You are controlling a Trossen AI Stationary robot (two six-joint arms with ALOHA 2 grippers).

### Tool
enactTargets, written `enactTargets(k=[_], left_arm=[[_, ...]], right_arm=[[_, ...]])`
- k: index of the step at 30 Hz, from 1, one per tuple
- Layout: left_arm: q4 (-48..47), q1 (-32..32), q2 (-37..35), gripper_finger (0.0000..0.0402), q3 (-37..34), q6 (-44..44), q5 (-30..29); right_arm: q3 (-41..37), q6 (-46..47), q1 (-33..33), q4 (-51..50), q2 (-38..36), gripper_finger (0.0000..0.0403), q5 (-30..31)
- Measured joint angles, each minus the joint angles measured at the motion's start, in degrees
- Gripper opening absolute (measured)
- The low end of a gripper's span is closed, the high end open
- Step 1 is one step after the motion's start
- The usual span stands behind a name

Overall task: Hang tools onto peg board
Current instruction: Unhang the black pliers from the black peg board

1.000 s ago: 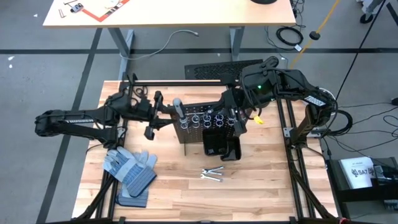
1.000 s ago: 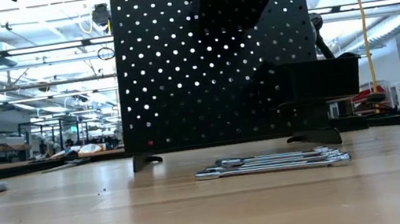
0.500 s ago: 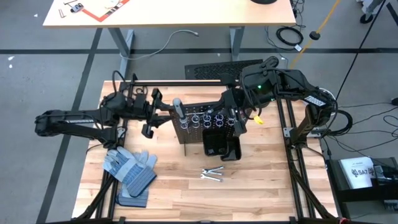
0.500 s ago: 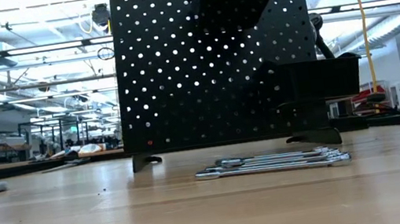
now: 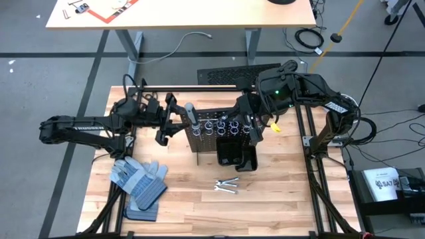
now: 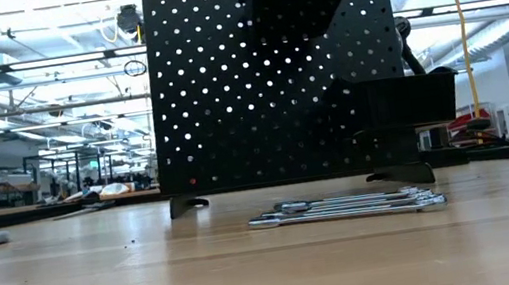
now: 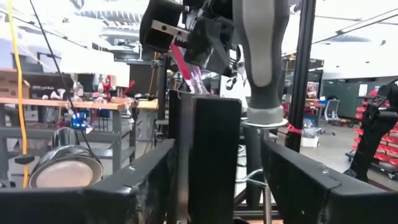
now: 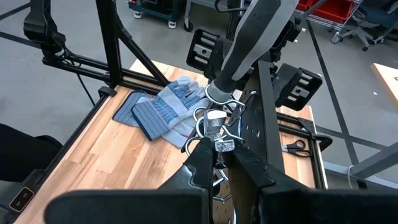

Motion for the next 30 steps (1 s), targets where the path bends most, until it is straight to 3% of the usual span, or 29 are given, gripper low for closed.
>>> enactTargets(k=[23,26,30], left_arm=[[0.3,0.0,8.2,0.0243,4.9,0.3,-2.1],[0.5,0.0,9.0,0.0228,4.9,0.2,-3.3],[0.7,0.0,9.3,0.0178,4.9,0.3,-3.4]], right_arm=[[0.0,0.2,0.1,0.0,0.0,0.002,-0.2],[0.0,0.2,0.2,-0.1,0.0,0.002,-0.2],[0.0,0.4,0.3,-0.1,0.0,0.002,0.1]])
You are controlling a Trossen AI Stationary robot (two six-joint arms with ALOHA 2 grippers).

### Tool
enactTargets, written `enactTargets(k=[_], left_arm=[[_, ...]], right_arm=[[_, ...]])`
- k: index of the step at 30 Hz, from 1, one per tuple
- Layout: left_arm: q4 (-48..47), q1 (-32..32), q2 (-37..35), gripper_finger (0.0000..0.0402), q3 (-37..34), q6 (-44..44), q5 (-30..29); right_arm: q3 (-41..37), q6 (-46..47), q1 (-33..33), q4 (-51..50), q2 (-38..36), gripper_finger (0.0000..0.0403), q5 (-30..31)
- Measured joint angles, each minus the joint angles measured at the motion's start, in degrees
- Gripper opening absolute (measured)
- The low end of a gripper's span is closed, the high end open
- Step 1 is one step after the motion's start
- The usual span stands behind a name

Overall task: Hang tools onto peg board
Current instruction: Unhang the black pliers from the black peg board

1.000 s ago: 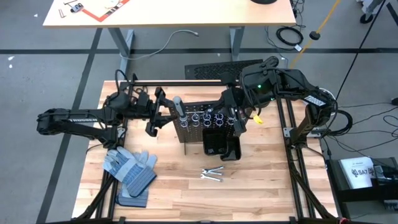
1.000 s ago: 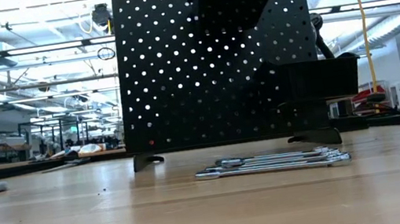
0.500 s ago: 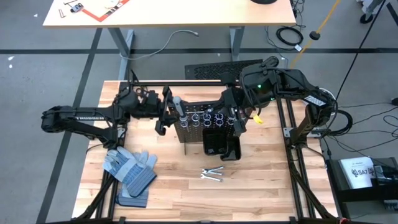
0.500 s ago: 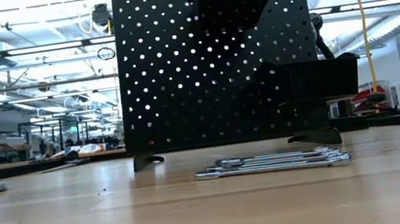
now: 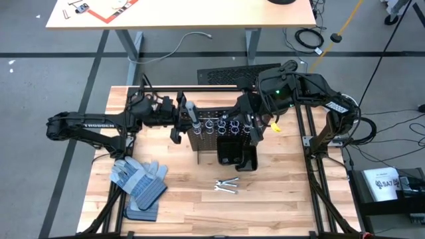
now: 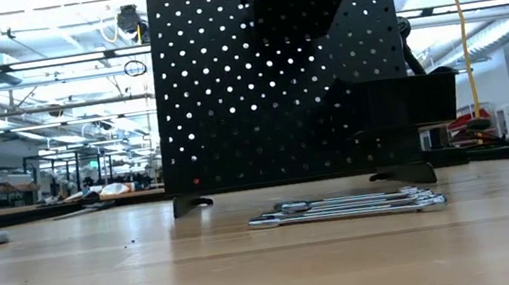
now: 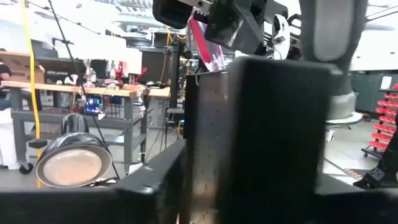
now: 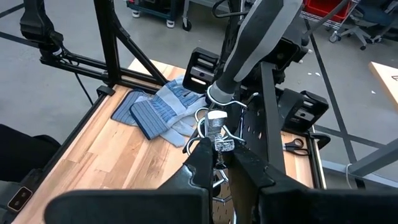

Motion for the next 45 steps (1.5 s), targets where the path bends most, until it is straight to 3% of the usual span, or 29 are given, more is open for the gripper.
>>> enactTargets(k=[7,34,40,45], left_arm=[[-0.1,-0.1,0.0,0.0046,0.1,2.8,0.4],[-3.3,-1.1,-0.1,0.0046,-0.1,4.1,1.7],[-3.3,-1.1,-0.1,0.0046,-0.1,4.2,1.8],[-3.1,-1.1,0.2,0.0046,0.0,4.1,0.6]], right_arm=[[0.0,0.0,0.0,-0.6,0.0,0.0021,0.2],[-0.3,1.5,0.3,7.1,0.1,0.0025,-0.6],[-0.3,1.6,0.4,8.4,0.1,0.006,-0.9],[-0.3,1.4,0.7,10.4,0.6,0.012,-0.3]])
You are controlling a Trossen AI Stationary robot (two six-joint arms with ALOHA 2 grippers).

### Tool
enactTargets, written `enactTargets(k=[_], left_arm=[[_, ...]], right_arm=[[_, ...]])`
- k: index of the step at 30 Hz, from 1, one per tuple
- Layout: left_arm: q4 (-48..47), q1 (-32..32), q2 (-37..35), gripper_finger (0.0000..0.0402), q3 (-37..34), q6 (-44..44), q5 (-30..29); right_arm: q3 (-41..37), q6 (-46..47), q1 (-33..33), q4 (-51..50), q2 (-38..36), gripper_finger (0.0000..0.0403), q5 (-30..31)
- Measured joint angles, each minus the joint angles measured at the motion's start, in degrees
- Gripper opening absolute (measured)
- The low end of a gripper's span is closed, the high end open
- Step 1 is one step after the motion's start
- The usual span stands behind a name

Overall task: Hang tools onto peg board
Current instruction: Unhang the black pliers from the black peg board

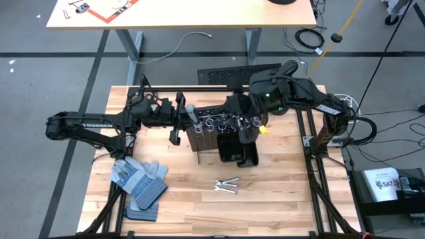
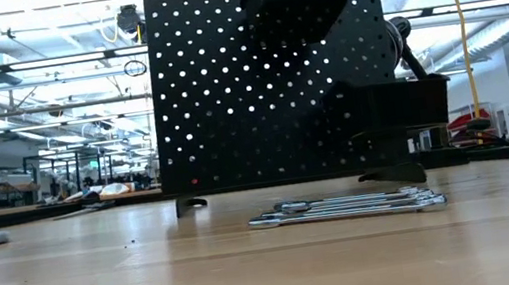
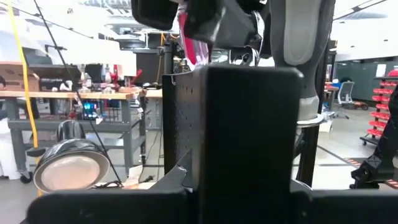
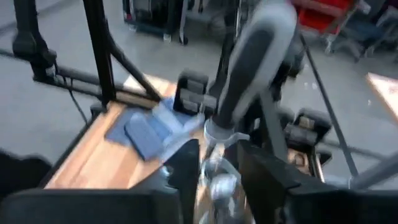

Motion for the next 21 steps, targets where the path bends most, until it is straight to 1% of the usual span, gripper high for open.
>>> enactTargets(k=[5,8,11,18,21], left_arm=[[0.0,0.0,0.0,0.0046,0.0,0.0,0.0],[0.0,0.0,0.0,0.0046,0.0,0.0,0.0],[0.1,0.0,0.0,0.0046,-0.1,0.0,0.0],[0.1,0.0,0.0,0.0046,-0.1,0.0,-0.3],[0.1,-0.3,0.0,0.0046,-0.1,-0.1,-1.1]], right_arm=[[0.1,-0.5,0.9,1.5,-0.2,0.0187,-0.1],[0.1,-1.1,1.5,1.3,-0.4,0.0211,-0.1],[0.1,-2.0,2.4,2.0,-1.4,0.0222,-0.1],[0.1,-3.4,4.6,4.0,-5.4,0.0223,0.0],[0.2,-4.2,6.2,4.0,-7.6,0.0223,2.5]])
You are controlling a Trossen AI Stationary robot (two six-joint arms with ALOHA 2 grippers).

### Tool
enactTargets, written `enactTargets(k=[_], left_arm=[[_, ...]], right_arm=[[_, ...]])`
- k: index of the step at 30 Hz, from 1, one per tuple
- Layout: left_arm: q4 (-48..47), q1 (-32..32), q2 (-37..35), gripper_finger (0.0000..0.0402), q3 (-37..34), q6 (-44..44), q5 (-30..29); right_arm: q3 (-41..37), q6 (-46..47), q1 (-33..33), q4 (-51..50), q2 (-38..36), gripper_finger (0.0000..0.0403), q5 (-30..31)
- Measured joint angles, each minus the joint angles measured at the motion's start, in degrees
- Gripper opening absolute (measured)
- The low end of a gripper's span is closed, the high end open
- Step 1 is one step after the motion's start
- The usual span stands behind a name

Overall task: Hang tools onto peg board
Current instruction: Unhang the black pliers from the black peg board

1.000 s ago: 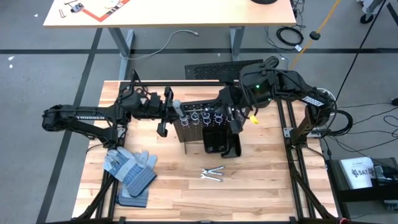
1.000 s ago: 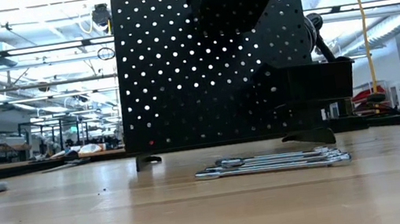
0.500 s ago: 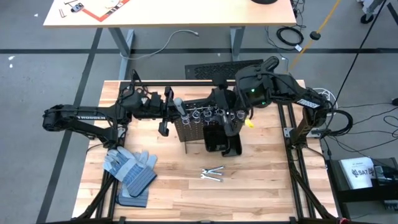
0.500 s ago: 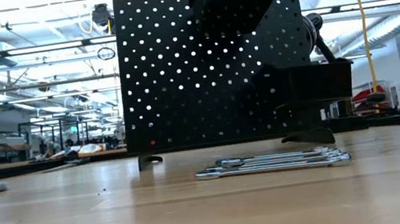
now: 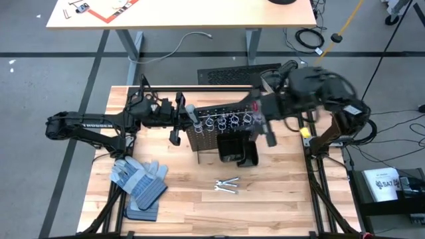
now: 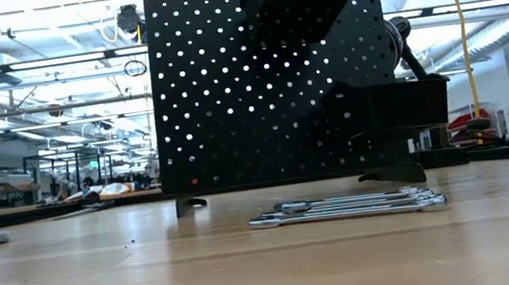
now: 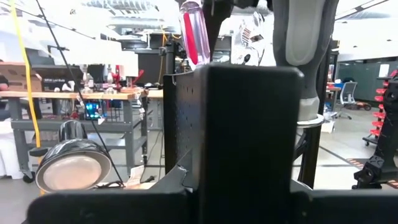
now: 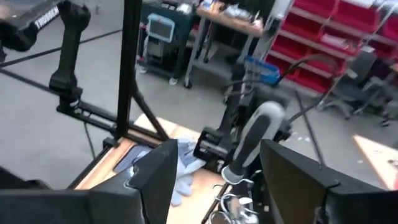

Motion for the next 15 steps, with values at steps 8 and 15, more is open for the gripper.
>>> enactTargets(k=[8,15], left_arm=[[0.3,-3.1,0.0,0.0046,0.0,0.5,-8.8],[1.6,-6.4,0.1,0.0046,-0.1,0.7,-16.7]], right_arm=[[0.1,-1.1,6.3,-4.3,-2.0,0.0206,19.7],[0.0,2.5,9.3,-5.0,-0.8,0.0204,25.7]])
